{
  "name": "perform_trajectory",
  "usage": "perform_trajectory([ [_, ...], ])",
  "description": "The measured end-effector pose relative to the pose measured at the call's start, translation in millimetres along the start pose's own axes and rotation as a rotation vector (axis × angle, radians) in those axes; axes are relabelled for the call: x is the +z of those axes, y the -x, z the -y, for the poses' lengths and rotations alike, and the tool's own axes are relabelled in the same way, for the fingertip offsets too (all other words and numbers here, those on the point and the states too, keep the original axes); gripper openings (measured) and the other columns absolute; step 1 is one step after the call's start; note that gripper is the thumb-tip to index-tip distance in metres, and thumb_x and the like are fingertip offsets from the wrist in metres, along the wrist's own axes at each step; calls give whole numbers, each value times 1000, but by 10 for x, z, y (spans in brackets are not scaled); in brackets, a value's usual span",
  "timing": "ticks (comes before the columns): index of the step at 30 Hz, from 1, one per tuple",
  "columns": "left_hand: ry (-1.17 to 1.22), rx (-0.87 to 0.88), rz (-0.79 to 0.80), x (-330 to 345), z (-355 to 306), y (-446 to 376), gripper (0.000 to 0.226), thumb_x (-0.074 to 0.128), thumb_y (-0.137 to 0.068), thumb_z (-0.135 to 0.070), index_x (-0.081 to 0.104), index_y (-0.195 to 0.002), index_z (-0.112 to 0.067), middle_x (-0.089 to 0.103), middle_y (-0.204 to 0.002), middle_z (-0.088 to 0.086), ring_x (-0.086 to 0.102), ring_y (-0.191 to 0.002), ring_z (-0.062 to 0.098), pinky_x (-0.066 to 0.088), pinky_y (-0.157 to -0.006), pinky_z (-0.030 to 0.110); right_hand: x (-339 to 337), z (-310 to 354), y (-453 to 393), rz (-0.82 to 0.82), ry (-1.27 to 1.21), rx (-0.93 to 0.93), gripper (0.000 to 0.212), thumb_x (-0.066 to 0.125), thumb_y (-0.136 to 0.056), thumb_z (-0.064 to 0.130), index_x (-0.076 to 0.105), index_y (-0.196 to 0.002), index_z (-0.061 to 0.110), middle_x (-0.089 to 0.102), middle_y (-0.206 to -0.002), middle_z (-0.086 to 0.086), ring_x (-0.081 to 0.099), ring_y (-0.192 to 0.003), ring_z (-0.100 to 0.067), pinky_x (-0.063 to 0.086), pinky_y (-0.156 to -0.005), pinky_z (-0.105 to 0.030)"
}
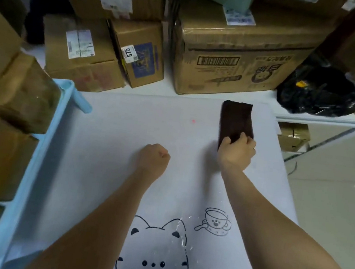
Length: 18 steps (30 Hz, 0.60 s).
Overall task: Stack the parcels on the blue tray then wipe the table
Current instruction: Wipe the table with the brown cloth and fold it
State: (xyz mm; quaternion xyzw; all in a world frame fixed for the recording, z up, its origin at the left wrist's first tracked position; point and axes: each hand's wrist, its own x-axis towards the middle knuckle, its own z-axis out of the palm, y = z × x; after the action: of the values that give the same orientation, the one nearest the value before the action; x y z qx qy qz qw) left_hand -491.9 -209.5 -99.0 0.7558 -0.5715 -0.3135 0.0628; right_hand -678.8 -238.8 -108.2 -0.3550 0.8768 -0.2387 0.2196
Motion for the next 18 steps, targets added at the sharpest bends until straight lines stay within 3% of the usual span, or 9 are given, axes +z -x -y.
perform_trajectory([
  [4,24,-24,-5,121,-113,-84,32,46,-83,-27,71,-101,-19,68,-112,4,61,-103,28,45,-86,27,44,-38,-352,4,54,99,58,53,-92,32,37,-141,6,39,-141,-15,38,-128,-33,39,-100,-46],
  [9,60,-18,-25,175,-105,-159,22,52,-85,-26,70,-98,-24,69,-108,-2,62,-102,21,46,-88,27,82,-32,-535,33,76,97,49,64,-84,33,55,-125,9,56,-123,-12,52,-115,-34,45,-94,-47],
  [14,135,-14,-18,173,-156,-198,18,52,-85,-26,69,-93,-28,67,-106,-5,62,-100,20,48,-90,31,96,65,-516,-34,52,-10,27,60,-85,17,60,-112,15,52,-120,-11,52,-110,-31,42,-86,-39],
  [18,219,-17,-42,155,-132,-182,16,55,-86,-23,69,-92,-25,66,-104,-4,62,-98,18,49,-89,29,164,207,-260,-15,-20,-232,18,58,-85,12,57,-103,12,54,-116,-10,55,-104,-31,38,-75,-32],
])
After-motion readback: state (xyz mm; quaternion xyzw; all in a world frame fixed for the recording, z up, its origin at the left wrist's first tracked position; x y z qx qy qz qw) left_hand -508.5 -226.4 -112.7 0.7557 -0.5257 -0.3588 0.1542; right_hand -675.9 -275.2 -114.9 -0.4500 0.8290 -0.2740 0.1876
